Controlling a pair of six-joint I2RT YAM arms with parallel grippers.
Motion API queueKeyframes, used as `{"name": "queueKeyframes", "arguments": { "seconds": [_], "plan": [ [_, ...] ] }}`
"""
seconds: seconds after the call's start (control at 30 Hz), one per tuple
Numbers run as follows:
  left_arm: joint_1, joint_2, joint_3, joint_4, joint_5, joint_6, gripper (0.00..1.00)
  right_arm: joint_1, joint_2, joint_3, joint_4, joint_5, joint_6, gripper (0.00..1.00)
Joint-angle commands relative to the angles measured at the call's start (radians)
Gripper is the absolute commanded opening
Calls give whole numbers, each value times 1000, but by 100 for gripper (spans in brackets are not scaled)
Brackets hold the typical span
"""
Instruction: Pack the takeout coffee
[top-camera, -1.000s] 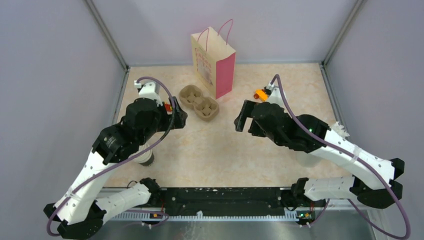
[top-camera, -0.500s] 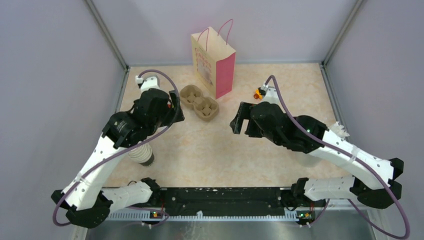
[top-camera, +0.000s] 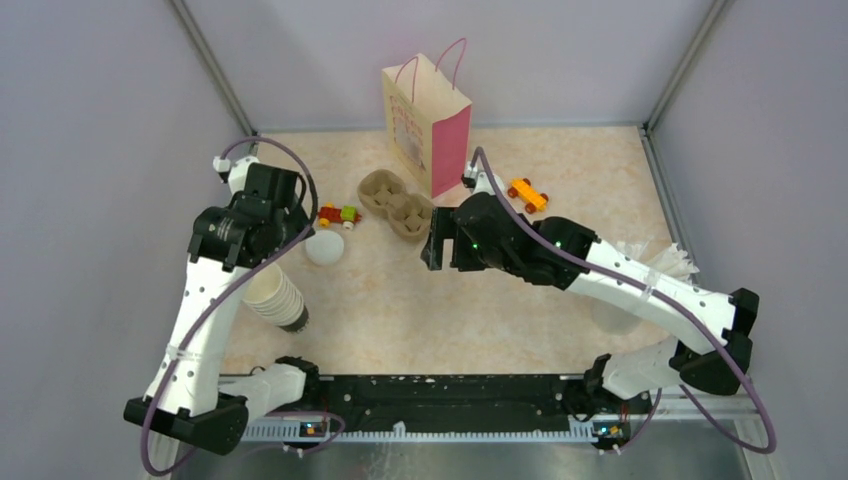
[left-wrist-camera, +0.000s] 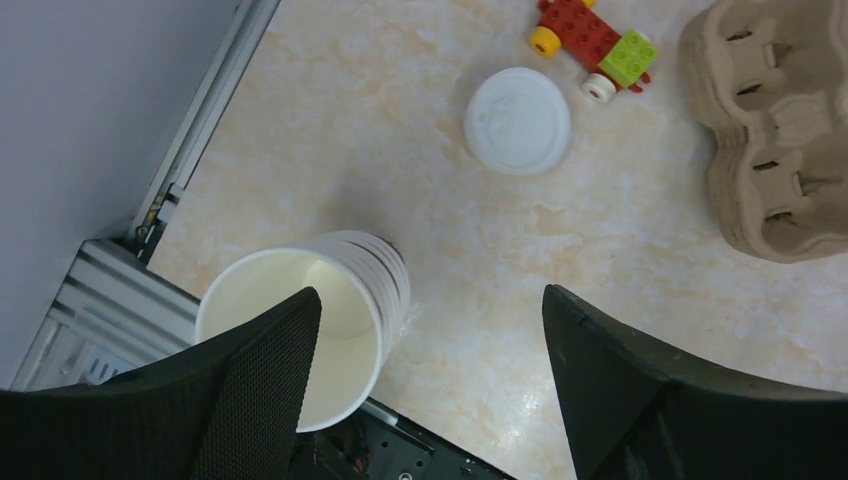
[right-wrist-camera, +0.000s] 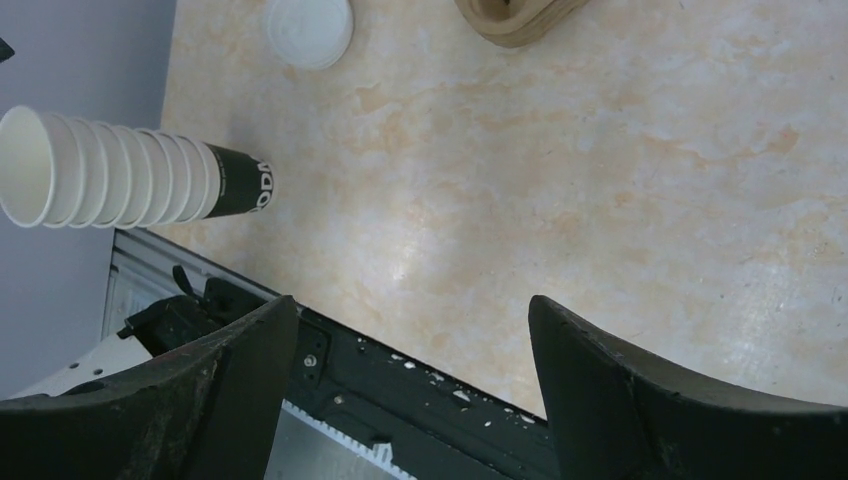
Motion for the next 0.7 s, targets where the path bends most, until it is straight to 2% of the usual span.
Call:
{"name": "queueKeyframes", "arguments": {
  "seconds": [0.0, 0.17, 0.3, 0.43, 0.67],
  "plan": [
    [43, -29, 34, -71, -13, 25, 84, 9, 12, 38, 77, -51, -31, 84],
    [45, -57, -3, -64, 2, 28, 76, 8, 9, 13, 101, -64, -51, 84],
    [45, -73, -65, -17, 93, 29, 72, 8, 6, 17, 90, -57, -77, 84],
    [45, -86, -80, -29, 56, -5, 68, 8, 1, 27, 65, -30, -108, 84],
    [45, -121, -170, 14, 34, 46, 64, 8, -8, 27, 68, -14, -158, 84]
  ]
}}
